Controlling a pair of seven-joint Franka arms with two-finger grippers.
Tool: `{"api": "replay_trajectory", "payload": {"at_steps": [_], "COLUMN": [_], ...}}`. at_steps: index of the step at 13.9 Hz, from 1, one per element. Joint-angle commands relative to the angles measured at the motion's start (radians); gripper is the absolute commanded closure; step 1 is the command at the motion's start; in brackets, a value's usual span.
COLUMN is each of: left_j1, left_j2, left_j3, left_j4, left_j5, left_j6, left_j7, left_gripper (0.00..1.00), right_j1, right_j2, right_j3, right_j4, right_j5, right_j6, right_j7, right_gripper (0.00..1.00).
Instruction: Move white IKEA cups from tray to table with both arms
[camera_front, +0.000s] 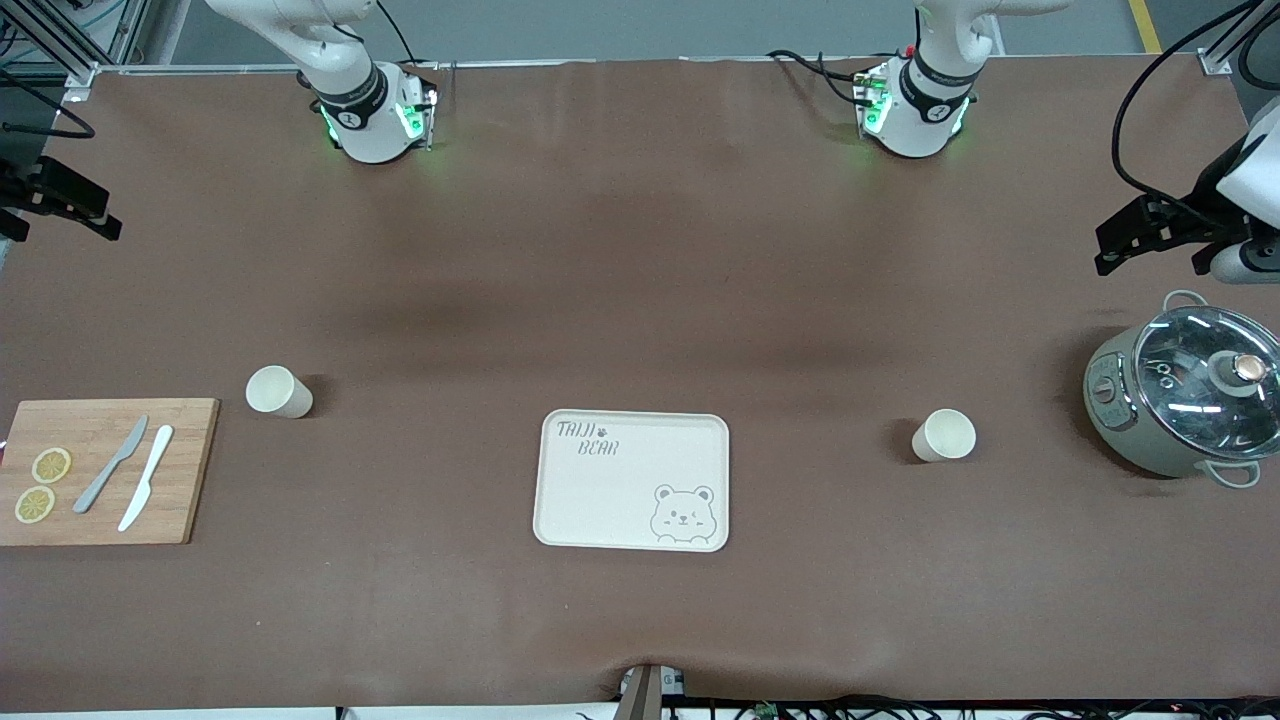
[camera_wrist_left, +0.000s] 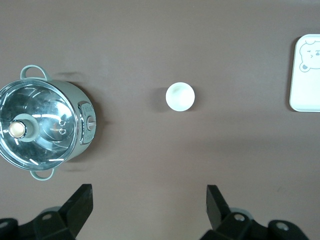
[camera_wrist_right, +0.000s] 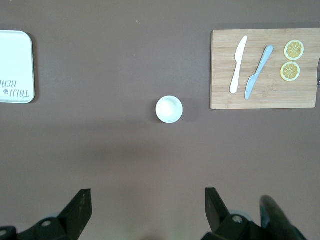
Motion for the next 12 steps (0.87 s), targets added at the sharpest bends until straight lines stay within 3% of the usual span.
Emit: {"api": "replay_trajectory", "payload": {"at_steps": [1,12], "left_j1": [0.014,0.008], "left_j2": [-0.004,0.002], "left_j3": [-0.007,-0.005], "left_j4": [0.016,0.030], "left_j5": [-0.026,-0.026], "left_j6": [-0.021,-0.021], "left_j7": [0.047,0.096], "left_gripper": [0.00,0.00], "right_j1": [-0.003,-0.023], "right_j2": [-0.001,0.031], "right_j3": [0.003,-0.002], "right_j4": [0.004,0.021], "right_j5": [-0.018,-0.001], "right_j6": [-0.009,0.011], "right_j7": [0.016,0.018], "right_gripper": [0.00,0.00]}}
